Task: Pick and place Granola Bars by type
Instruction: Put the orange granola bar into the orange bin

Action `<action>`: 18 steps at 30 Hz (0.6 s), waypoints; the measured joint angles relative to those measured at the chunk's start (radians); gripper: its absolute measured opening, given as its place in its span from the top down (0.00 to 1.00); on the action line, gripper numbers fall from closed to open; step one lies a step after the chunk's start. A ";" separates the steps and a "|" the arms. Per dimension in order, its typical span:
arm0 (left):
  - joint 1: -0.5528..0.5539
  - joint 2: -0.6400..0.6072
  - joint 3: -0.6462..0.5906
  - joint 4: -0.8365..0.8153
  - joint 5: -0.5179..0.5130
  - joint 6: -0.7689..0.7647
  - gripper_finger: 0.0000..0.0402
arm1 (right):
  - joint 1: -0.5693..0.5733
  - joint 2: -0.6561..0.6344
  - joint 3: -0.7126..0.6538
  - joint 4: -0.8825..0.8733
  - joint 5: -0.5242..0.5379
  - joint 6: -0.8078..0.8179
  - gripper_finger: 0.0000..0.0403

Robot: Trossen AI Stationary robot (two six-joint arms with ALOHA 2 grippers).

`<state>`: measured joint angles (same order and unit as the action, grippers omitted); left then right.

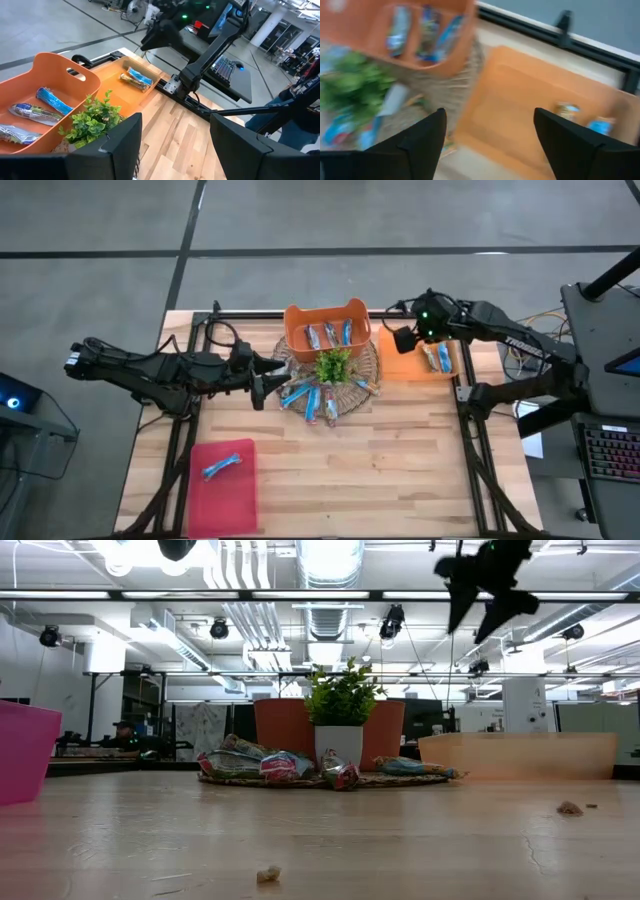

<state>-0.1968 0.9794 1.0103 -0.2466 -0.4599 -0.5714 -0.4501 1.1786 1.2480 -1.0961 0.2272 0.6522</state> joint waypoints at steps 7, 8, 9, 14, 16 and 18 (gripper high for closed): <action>0.000 0.000 0.000 0.000 0.000 -0.009 0.46 | 0.228 0.030 0.069 0.001 0.000 0.111 0.22; 0.000 0.000 0.000 0.000 0.000 -0.011 0.46 | 0.262 0.036 0.077 0.002 0.001 0.126 0.22; 0.000 0.000 0.000 0.000 0.000 -0.011 0.46 | 0.294 0.043 0.084 0.002 0.001 0.144 0.22; 0.000 0.000 0.000 0.000 0.000 -0.012 0.46 | 0.467 0.098 0.131 0.014 0.002 0.219 0.23; 0.000 0.000 0.000 0.000 0.000 -0.012 0.46 | 0.537 0.129 0.151 0.038 0.003 0.233 0.24; 0.000 0.000 0.000 0.000 0.000 -0.013 0.46 | 0.604 0.169 0.178 0.055 0.005 0.245 0.25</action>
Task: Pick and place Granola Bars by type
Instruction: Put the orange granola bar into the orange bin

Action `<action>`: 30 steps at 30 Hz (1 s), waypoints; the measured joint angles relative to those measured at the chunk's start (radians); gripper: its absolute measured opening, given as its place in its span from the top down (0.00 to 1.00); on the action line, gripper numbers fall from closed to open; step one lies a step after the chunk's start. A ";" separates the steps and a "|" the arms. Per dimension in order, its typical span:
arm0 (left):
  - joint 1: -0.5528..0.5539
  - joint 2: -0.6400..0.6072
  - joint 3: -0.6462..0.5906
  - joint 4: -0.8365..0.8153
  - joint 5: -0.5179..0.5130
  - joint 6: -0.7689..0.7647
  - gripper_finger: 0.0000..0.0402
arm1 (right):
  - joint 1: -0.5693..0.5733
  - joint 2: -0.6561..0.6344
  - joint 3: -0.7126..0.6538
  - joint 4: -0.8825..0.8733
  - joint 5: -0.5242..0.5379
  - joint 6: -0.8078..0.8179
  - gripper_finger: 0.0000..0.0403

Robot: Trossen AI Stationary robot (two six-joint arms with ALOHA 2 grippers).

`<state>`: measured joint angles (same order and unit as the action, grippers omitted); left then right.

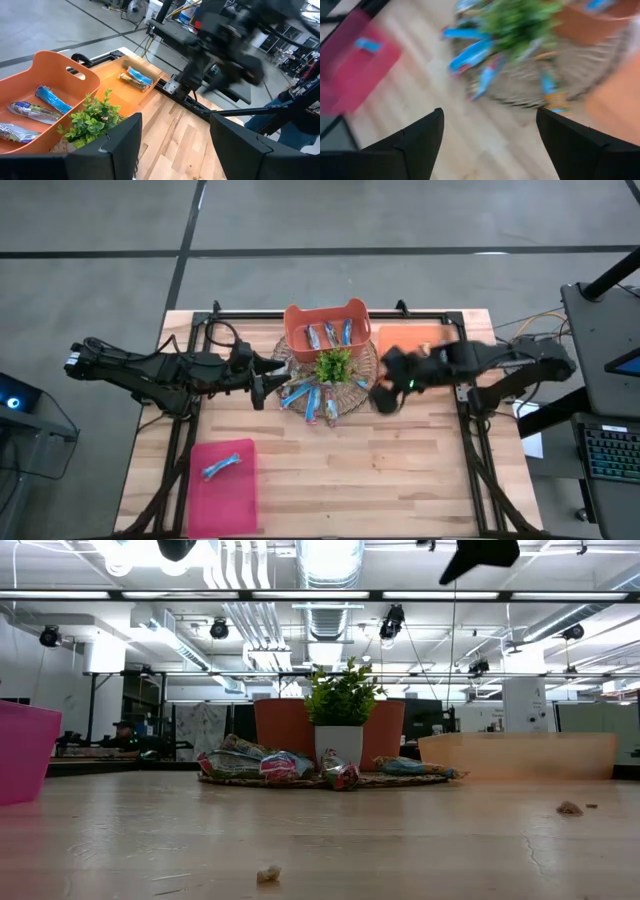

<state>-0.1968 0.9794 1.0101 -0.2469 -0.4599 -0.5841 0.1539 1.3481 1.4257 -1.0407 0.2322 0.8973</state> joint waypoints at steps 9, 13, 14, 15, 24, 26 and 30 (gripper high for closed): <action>0.000 0.000 -0.001 0.000 0.000 -0.006 0.46 | 0.145 0.226 0.142 0.007 0.005 -0.026 0.24; 0.000 0.000 -0.001 0.000 0.000 -0.018 0.46 | 0.135 0.309 0.169 0.007 0.003 -0.075 0.24; 0.000 0.000 -0.001 -0.001 0.000 -0.019 0.46 | 0.126 0.326 0.171 0.007 0.000 -0.096 0.24; 0.000 0.000 -0.001 -0.001 0.001 -0.019 0.46 | 0.115 0.341 0.172 0.007 -0.007 -0.115 0.25; 0.000 0.000 -0.001 -0.028 0.021 -0.020 0.46 | -0.010 0.438 0.171 -0.031 -0.042 -0.245 0.23; 0.000 0.000 -0.001 -0.034 0.026 -0.019 0.46 | -0.038 0.450 0.170 -0.070 -0.002 -0.264 0.23; 0.000 0.000 -0.001 -0.044 0.032 -0.019 0.46 | -0.093 0.473 0.166 -0.115 0.054 -0.323 0.23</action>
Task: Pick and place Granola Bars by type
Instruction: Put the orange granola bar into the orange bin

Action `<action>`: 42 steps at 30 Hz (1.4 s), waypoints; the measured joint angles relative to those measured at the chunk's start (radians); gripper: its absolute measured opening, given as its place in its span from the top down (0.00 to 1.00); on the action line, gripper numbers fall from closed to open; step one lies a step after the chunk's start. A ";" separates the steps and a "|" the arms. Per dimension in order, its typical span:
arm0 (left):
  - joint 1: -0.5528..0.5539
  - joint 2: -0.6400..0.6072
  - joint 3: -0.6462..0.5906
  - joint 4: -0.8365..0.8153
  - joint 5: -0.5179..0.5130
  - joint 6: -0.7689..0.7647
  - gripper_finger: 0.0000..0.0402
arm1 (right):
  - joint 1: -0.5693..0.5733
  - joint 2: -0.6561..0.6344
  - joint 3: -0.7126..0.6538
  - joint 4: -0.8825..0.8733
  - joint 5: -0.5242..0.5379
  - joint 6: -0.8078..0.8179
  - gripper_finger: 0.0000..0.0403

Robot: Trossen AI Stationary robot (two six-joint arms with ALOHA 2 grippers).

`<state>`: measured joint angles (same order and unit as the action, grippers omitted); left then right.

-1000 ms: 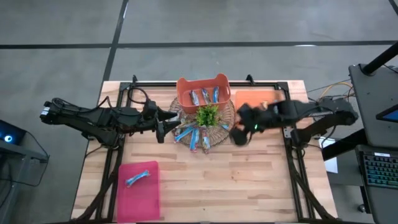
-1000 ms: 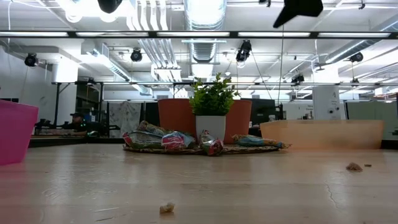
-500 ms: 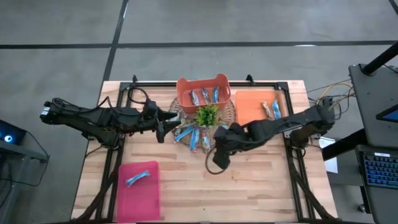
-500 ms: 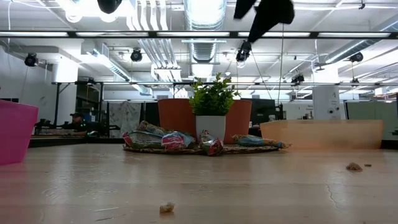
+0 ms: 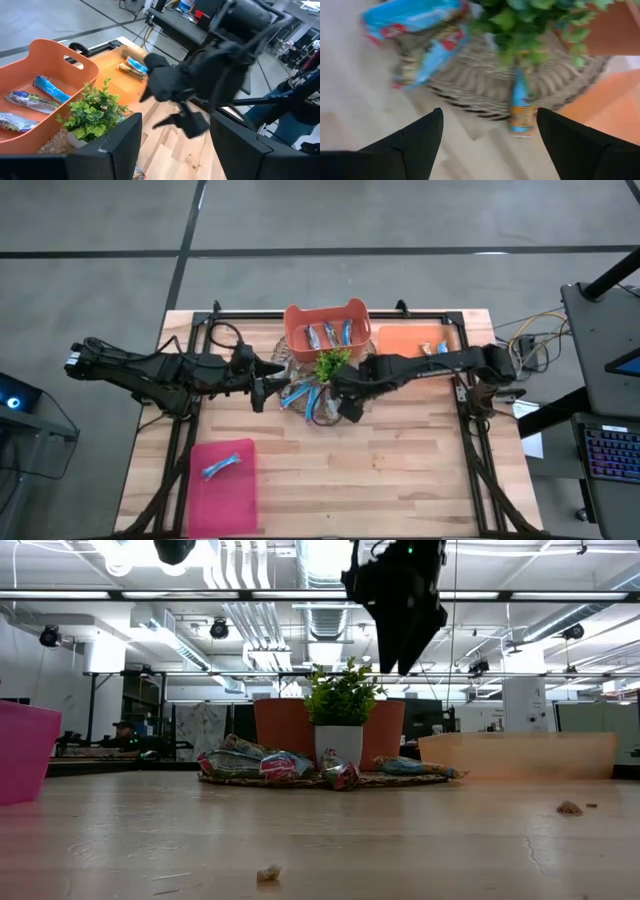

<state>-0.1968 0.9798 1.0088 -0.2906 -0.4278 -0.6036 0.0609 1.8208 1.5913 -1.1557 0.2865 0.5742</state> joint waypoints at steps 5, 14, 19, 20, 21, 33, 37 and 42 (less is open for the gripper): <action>0.000 0.000 0.000 -0.004 0.001 0.003 0.46 | -0.068 0.016 -0.035 0.008 0.005 -0.065 0.24; 0.000 0.000 0.000 -0.003 0.023 0.001 0.46 | -0.128 0.014 -0.162 0.066 -0.007 -0.125 0.25; 0.000 0.000 0.000 -0.002 0.023 0.001 0.46 | -0.136 0.013 -0.240 0.159 -0.044 -0.129 0.24; 0.000 0.000 0.000 -0.002 0.023 0.001 0.46 | -0.139 0.013 -0.257 0.173 -0.051 -0.127 0.23; 0.000 0.000 0.000 -0.002 0.023 0.001 0.46 | -0.143 0.013 -0.275 0.193 -0.055 -0.125 0.23; 0.000 0.000 0.000 -0.002 0.023 -0.002 0.46 | -0.167 0.013 -0.406 0.339 -0.063 -0.122 0.27; 0.000 0.000 0.000 -0.002 0.023 -0.002 0.46 | -0.168 0.013 -0.441 0.405 -0.082 -0.123 0.27; 0.000 0.000 0.000 -0.001 0.023 -0.006 0.46 | -0.172 0.012 -0.480 0.450 -0.101 -0.114 0.29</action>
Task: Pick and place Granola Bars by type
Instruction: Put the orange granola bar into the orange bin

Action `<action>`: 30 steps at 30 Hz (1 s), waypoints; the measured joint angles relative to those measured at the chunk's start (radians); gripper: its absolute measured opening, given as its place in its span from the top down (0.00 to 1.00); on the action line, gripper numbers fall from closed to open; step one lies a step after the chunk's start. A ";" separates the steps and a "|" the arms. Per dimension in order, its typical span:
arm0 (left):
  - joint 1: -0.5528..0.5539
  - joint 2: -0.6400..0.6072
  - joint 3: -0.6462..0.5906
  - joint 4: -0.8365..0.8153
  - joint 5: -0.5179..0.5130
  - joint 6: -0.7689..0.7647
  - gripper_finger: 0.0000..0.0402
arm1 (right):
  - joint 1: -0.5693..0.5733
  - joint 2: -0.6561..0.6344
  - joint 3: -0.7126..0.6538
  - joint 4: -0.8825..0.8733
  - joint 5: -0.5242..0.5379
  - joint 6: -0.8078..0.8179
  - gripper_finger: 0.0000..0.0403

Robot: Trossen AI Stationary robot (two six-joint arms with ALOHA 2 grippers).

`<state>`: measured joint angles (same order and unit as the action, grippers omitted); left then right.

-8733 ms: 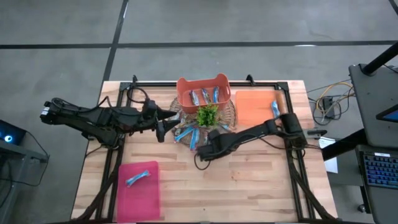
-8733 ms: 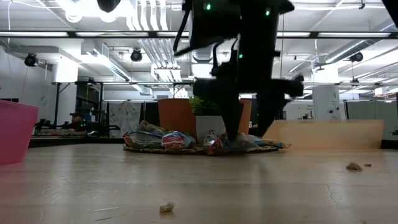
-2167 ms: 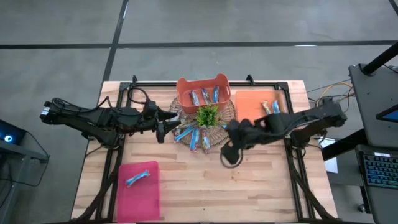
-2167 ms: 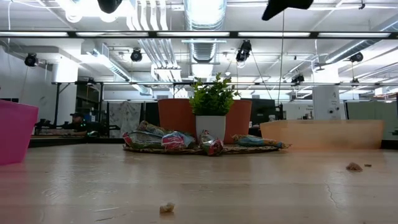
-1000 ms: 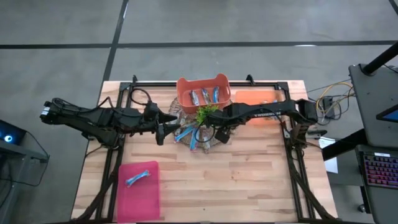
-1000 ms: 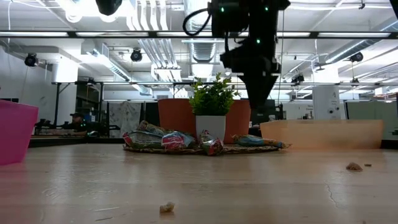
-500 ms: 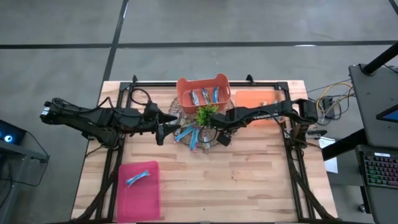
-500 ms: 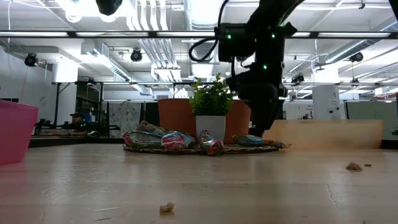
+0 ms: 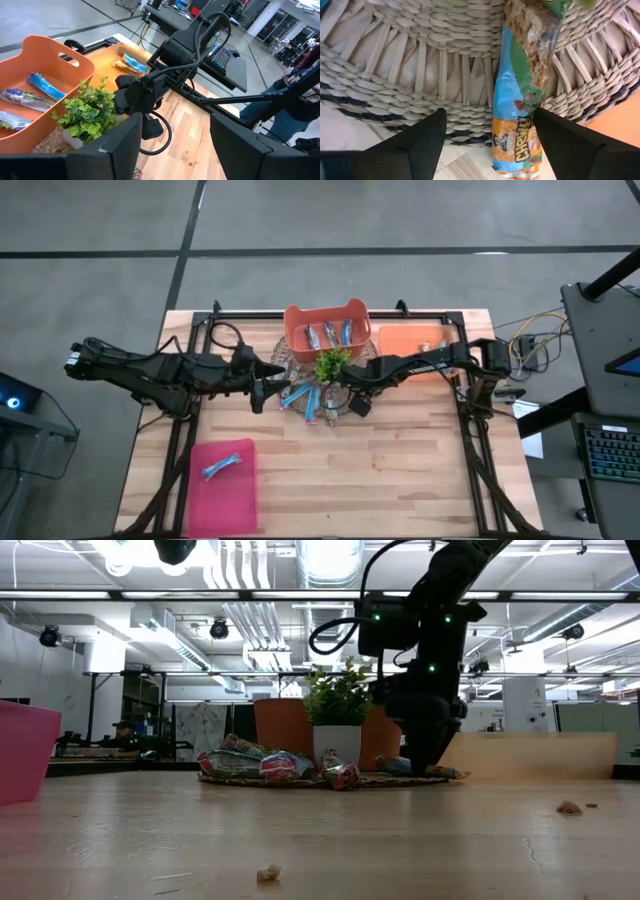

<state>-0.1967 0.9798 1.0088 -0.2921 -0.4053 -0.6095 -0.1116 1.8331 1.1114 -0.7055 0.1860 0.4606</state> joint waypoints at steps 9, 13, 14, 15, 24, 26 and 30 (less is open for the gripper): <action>0.000 0.000 0.000 0.000 0.000 -0.002 0.46 | -0.004 0.000 0.002 -0.008 -0.001 0.002 0.40; 0.000 0.000 0.000 0.000 0.000 -0.002 0.46 | -0.005 0.000 0.011 -0.010 -0.002 -0.001 0.54; 0.000 0.000 0.000 0.000 0.000 -0.002 0.46 | -0.006 0.000 0.011 -0.009 -0.002 -0.001 0.59; 0.000 0.000 0.000 0.000 0.000 -0.002 0.46 | -0.007 0.001 0.011 -0.009 -0.001 -0.001 0.64; 0.000 0.000 0.000 0.000 0.000 -0.002 0.46 | -0.008 0.000 0.008 -0.007 0.008 -0.003 0.97; 0.000 0.000 0.000 0.000 0.000 -0.001 0.46 | -0.007 -0.003 0.014 -0.007 0.019 -0.002 0.98; 0.000 0.000 0.000 0.000 0.000 -0.001 0.46 | -0.006 -0.011 0.055 -0.045 0.019 -0.001 0.98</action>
<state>-0.1968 0.9798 1.0092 -0.2923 -0.4049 -0.6109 -0.1180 1.8223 1.1660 -0.7507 0.2045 0.4599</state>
